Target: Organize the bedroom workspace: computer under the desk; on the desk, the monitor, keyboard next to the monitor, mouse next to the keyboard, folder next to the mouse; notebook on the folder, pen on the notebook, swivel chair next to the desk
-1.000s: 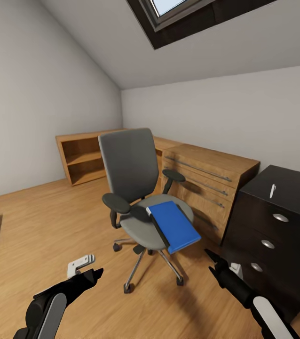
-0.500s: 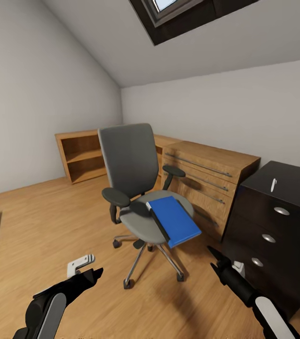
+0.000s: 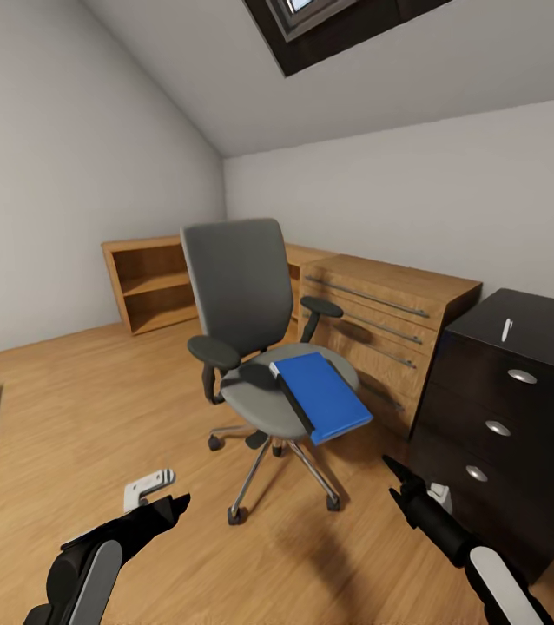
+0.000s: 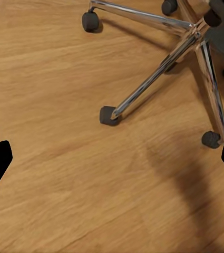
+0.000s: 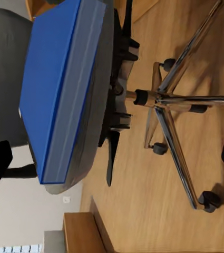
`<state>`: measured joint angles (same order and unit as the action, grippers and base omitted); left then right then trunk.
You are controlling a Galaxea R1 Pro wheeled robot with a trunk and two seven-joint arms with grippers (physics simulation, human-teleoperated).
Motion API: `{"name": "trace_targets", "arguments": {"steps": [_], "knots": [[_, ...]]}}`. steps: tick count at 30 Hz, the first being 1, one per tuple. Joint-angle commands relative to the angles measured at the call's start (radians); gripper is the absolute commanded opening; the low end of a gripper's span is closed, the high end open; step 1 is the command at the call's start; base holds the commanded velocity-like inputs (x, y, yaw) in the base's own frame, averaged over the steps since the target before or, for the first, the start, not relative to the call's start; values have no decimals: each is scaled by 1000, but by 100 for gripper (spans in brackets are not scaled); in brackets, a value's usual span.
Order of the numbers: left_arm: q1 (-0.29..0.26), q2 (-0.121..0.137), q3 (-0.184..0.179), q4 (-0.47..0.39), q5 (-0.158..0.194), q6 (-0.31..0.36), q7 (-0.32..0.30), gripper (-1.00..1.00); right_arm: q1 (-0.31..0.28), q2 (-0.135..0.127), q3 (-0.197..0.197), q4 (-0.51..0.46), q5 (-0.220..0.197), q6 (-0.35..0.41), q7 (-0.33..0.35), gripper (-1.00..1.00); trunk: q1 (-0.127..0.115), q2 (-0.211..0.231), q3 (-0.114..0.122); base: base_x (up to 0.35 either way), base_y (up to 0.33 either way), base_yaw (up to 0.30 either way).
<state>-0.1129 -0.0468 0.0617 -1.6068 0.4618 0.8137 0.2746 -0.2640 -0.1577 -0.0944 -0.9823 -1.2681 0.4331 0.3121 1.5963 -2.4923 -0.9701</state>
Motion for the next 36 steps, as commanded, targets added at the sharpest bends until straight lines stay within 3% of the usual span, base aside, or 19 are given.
{"name": "trace_targets", "arguments": {"steps": [1,5,7,10,13,16,23,36], "knots": [[-1,-1,1,-1,11,4,8,100,-1,1,-2,0,-7,7,-9,100,4,-8,-4,0,0,0],[-1,-1,1,-1,11,4,8,100,-3,15,-2,0,-10,7,-41,100,6,-9,-20,0,0,0],[-1,-1,1,-1,11,4,8,100,-5,40,-2,0,-16,9,-50,100,6,-9,-20,0,0,0],[-1,1,2,1,9,3,8,100,-7,54,-2,-1,-64,14,-53,100,6,-9,-20,0,0,0],[-1,4,3,2,8,2,8,100,-7,70,-1,-1,-156,21,-67,100,6,-9,-20,0,0,0],[-1,5,3,3,7,1,8,100,-7,74,0,-1,-193,38,-82,100,6,-9,-20,0,0,0],[-2,9,3,4,6,-4,7,100,-7,76,1,-1,-215,95,-89,100,6,-9,-20,3,0,0],[-1,10,4,12,8,-5,2,100,-7,75,-1,-1,-218,103,-90,100,6,-9,-20,115,40,0]]}}
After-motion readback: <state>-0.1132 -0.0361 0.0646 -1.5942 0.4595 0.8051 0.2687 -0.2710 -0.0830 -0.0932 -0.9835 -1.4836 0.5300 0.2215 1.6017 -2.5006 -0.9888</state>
